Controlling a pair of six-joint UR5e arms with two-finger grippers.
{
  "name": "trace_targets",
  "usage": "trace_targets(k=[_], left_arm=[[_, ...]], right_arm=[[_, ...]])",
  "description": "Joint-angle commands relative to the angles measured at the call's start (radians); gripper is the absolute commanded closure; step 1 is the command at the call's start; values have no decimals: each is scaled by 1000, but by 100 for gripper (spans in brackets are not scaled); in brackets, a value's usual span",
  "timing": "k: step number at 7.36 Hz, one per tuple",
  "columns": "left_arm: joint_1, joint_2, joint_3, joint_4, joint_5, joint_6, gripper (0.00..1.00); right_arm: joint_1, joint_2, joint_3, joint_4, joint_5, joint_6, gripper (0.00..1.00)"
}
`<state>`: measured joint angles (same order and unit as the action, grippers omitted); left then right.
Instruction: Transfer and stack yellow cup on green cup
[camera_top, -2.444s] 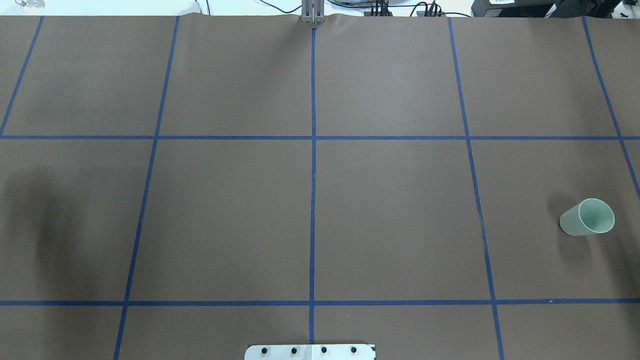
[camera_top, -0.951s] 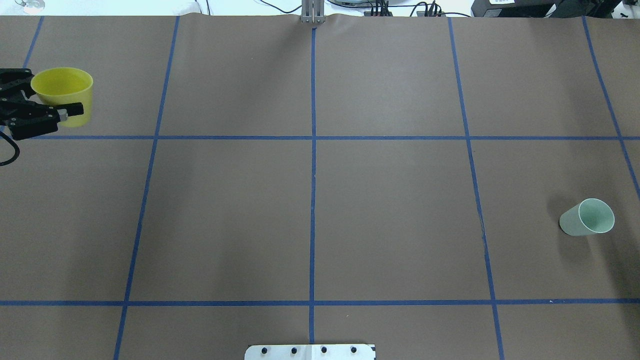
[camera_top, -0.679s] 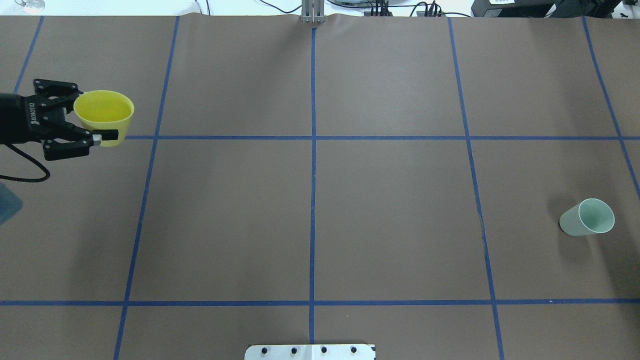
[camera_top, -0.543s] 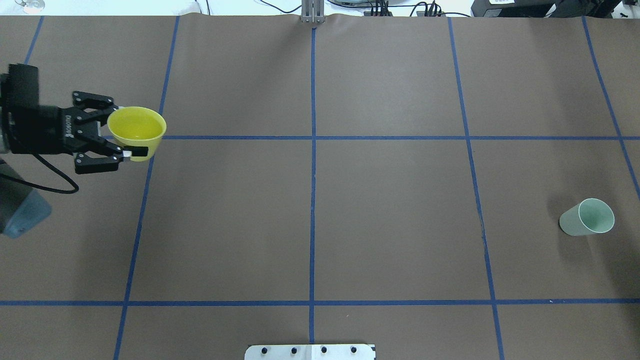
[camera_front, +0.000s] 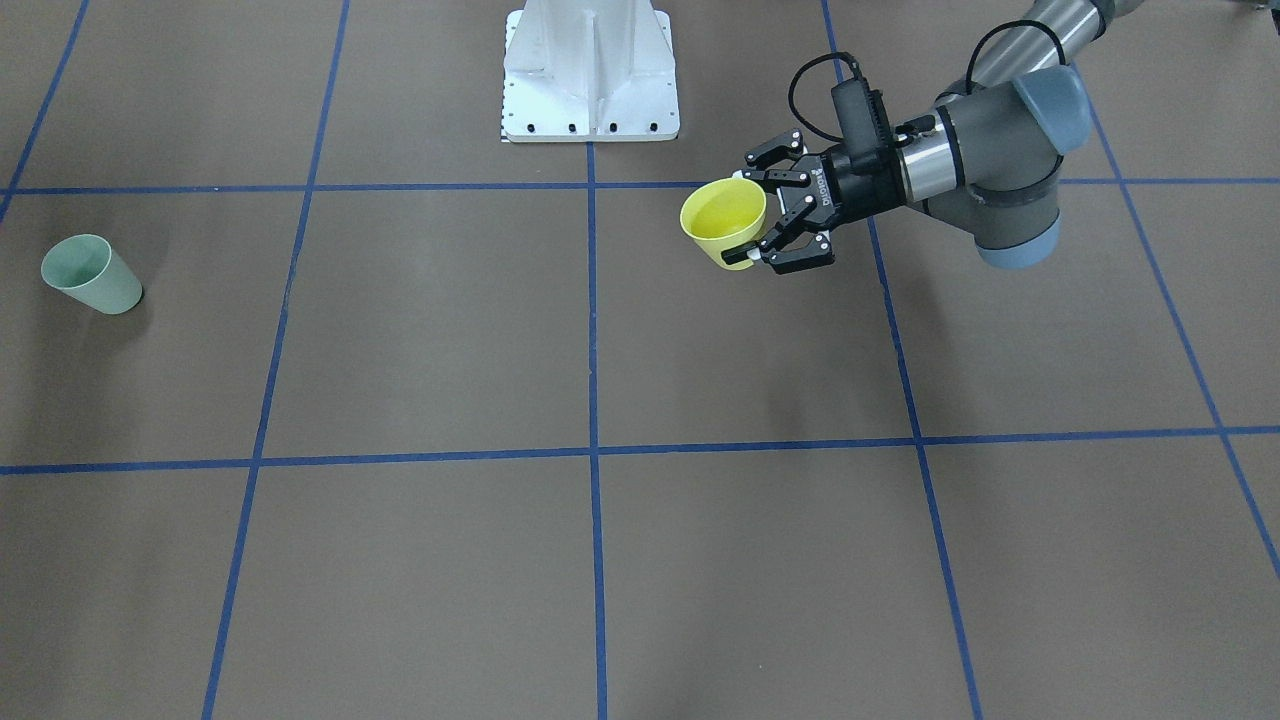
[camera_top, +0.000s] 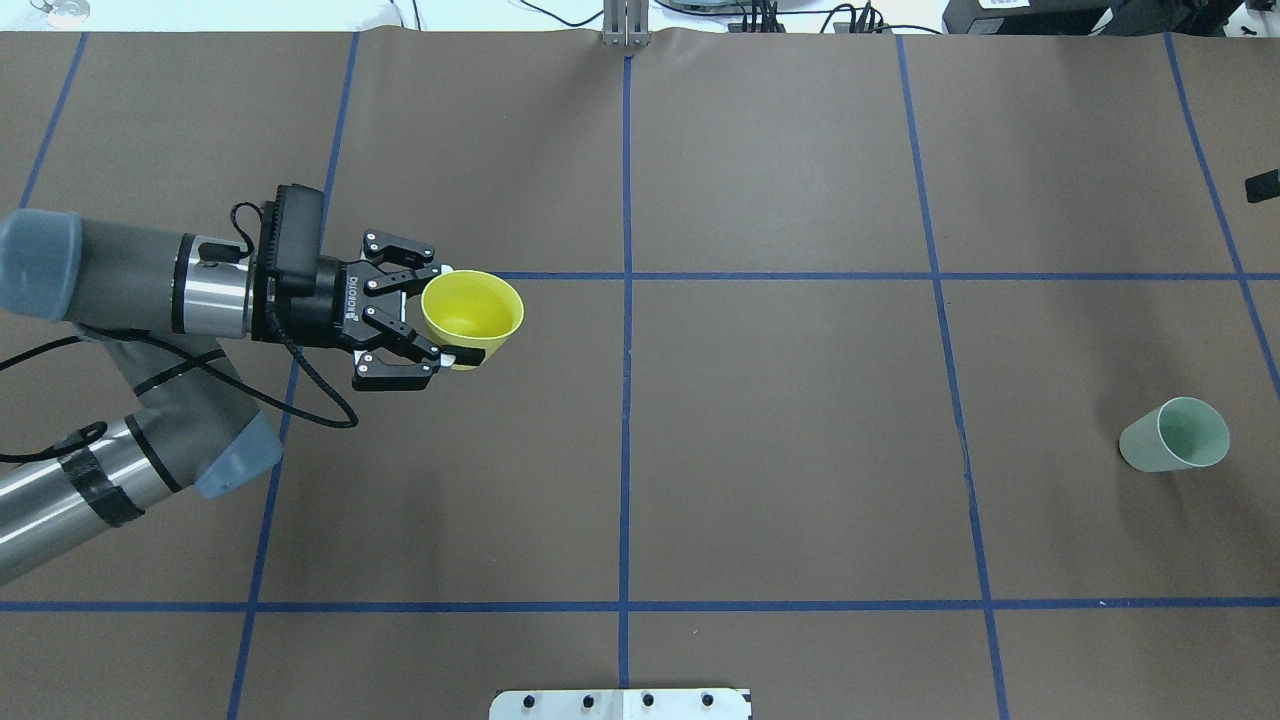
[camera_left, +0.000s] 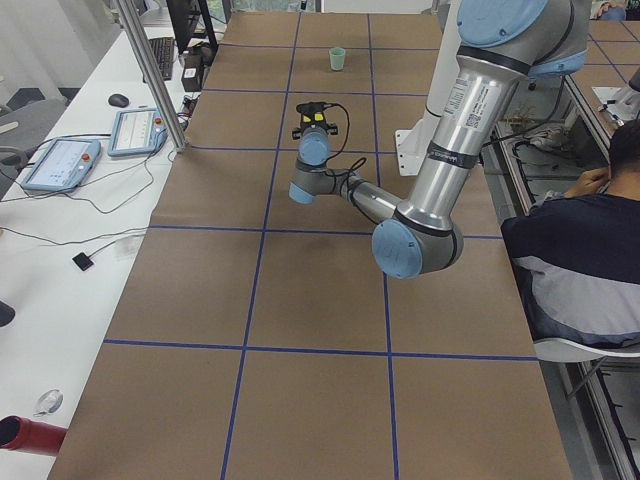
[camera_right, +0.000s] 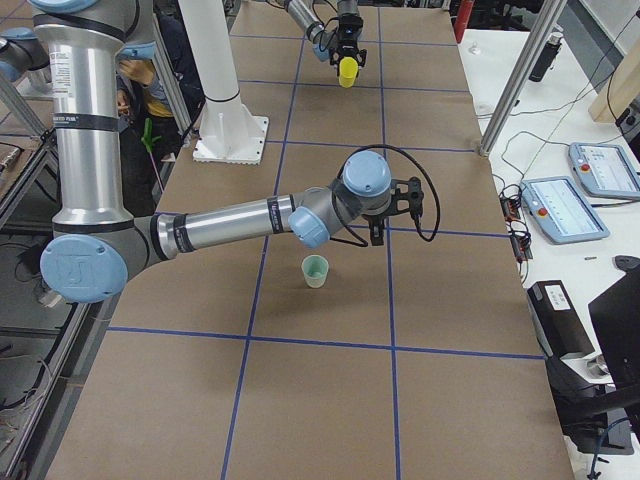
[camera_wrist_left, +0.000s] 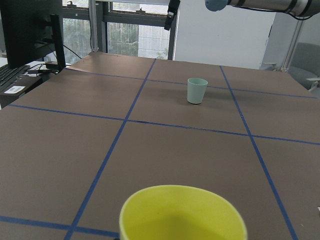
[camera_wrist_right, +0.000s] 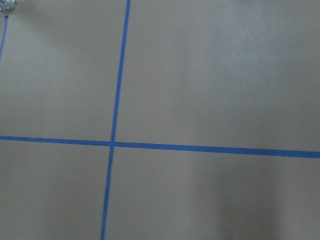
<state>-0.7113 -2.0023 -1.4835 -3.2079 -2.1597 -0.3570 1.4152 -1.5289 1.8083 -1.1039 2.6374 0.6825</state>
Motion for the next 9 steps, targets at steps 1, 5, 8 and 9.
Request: trace_targets(k=[1, 5, 8, 9], left_arm=[[35, -71, 26, 16, 62, -2, 97], [55, -156, 103, 16, 139, 1, 93], [76, -165, 103, 14, 147, 3, 90], [79, -165, 103, 14, 147, 3, 89]], right_arm=[[-131, 120, 51, 2, 0, 241, 0], [-463, 401, 52, -13, -261, 619, 0], [-595, 578, 54, -247, -336, 623, 0], [-655, 619, 39, -275, -394, 629, 0]])
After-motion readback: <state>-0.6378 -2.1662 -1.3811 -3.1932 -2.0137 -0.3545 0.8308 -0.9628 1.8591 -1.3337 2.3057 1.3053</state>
